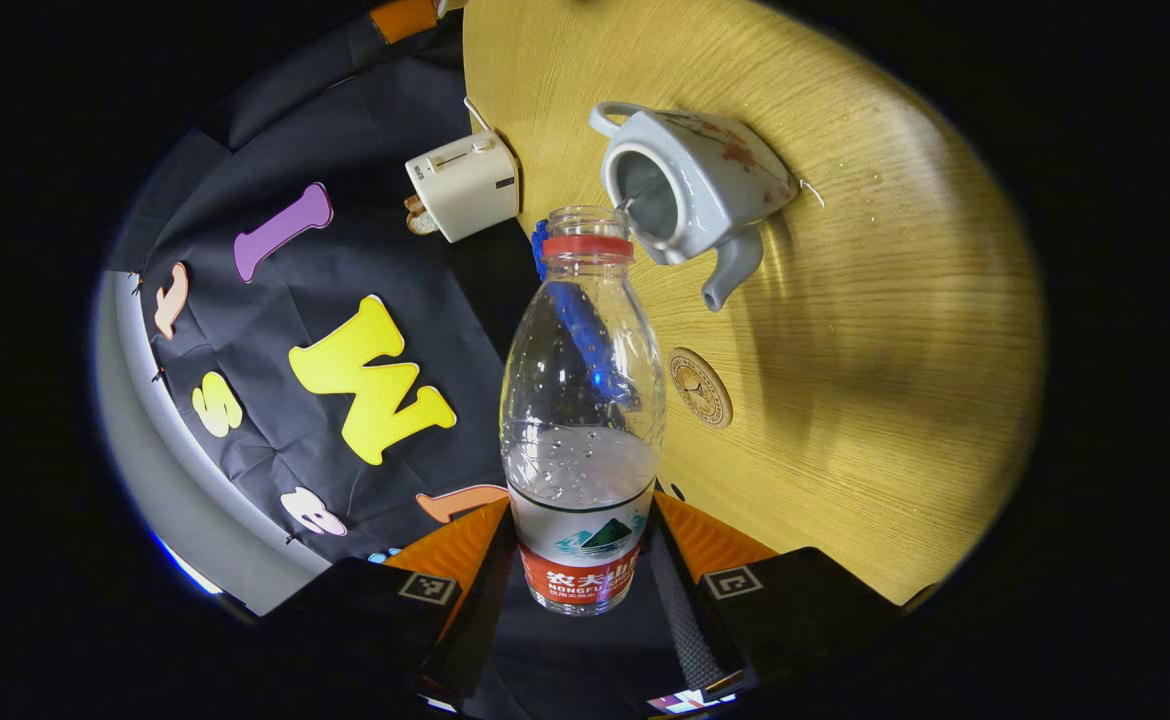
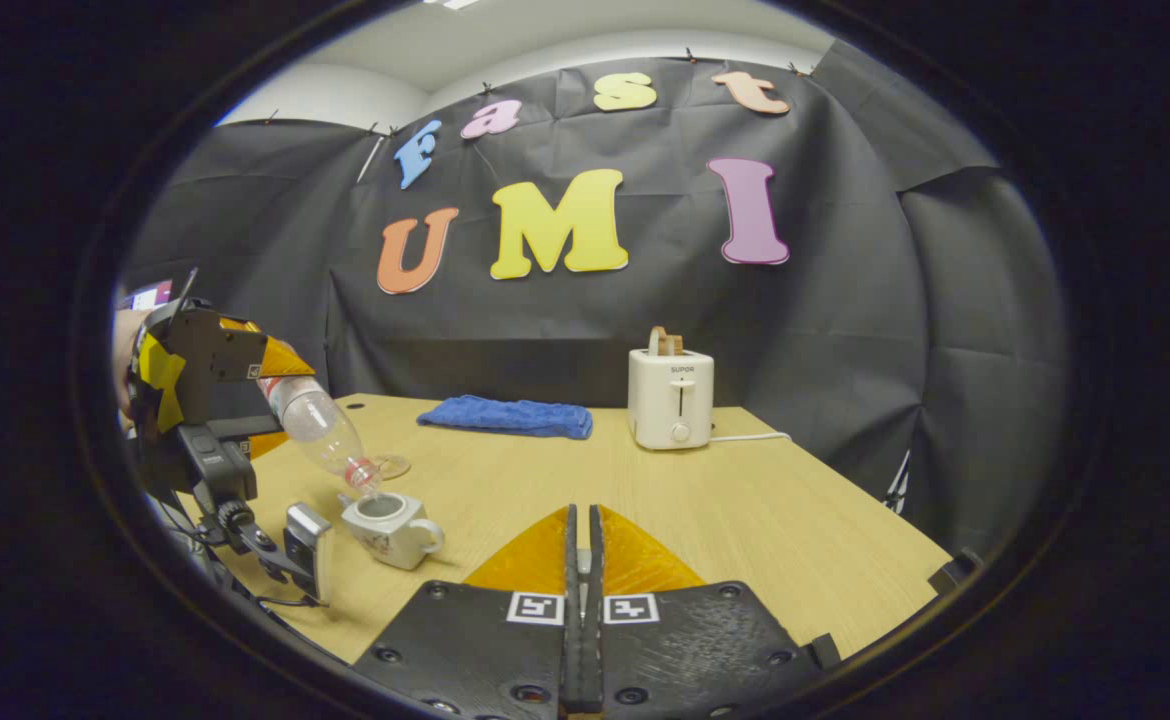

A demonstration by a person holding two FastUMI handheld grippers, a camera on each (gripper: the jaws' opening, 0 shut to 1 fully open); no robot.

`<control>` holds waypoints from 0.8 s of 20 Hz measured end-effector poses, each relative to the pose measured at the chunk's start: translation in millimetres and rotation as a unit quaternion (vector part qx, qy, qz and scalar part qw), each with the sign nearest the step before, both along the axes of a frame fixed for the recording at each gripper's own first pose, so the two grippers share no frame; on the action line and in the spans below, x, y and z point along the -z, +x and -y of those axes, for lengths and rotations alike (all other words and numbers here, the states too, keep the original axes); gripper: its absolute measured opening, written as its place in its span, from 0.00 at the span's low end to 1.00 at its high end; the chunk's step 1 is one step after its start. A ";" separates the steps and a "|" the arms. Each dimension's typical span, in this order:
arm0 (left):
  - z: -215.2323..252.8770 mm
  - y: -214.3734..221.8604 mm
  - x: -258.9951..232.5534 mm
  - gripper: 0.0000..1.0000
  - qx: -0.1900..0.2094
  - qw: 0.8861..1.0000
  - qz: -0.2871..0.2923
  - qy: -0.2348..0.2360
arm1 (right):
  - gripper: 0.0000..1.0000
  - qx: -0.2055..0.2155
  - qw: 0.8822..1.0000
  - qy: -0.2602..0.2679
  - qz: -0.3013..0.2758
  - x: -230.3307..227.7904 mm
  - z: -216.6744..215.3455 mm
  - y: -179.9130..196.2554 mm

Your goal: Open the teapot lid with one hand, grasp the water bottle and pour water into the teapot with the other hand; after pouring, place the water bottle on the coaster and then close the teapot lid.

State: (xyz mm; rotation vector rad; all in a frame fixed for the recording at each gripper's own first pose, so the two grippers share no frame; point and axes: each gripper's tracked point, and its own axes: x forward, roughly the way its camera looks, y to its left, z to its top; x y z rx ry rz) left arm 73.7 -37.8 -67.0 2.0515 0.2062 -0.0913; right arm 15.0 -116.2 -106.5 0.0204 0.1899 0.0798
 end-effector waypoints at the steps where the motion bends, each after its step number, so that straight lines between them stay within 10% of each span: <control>1: 1.1 0.3 -1.1 0.75 0.001 1.000 0.001 0.004 | 0.00 -0.001 1.000 -0.001 0.000 0.0 -1.0 0.3; 16: 9.5 -1.1 -12.9 0.74 0.011 0.999 0.016 0.041 | 0.00 -0.005 1.000 0.007 -0.002 3.3 -0.3 -3.2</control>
